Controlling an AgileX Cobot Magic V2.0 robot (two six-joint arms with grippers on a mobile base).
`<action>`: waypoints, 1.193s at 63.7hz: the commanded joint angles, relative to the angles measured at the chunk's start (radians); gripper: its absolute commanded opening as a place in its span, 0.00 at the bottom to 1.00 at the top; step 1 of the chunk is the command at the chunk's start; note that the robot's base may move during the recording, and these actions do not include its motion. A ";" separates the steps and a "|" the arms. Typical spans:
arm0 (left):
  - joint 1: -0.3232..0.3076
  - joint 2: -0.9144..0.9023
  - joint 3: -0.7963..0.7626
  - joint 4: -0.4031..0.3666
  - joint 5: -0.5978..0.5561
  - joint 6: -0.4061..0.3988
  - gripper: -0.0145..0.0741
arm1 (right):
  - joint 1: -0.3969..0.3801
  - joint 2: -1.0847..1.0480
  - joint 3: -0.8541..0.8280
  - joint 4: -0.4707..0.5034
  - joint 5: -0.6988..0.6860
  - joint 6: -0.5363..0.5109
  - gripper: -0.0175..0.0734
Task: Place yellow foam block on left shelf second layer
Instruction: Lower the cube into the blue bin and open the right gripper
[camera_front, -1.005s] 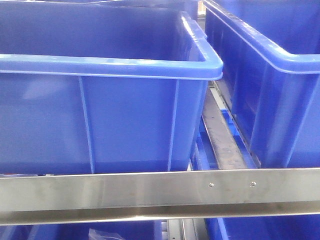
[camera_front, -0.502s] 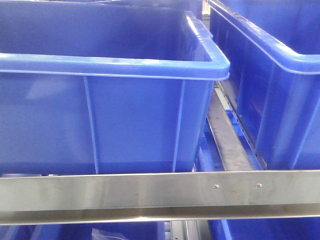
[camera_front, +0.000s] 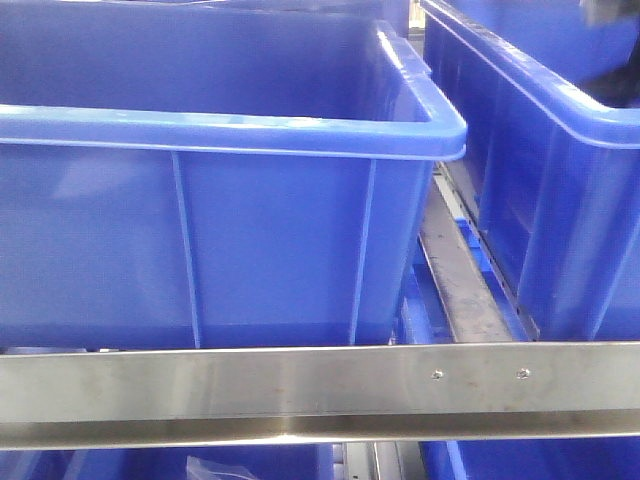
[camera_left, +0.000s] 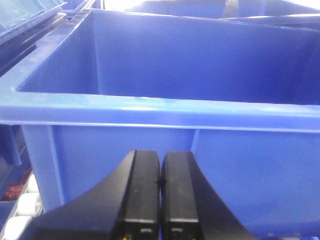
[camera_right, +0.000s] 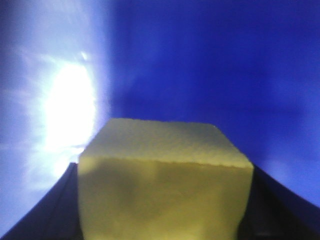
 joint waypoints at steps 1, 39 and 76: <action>-0.001 0.004 0.026 -0.007 -0.087 -0.004 0.32 | -0.006 -0.037 -0.037 -0.016 -0.054 -0.010 0.55; -0.001 0.004 0.026 -0.007 -0.087 -0.004 0.32 | -0.006 -0.051 -0.037 -0.019 -0.025 -0.010 0.85; -0.001 0.004 0.026 -0.007 -0.087 -0.004 0.32 | -0.004 -0.357 0.028 0.023 0.024 -0.009 0.53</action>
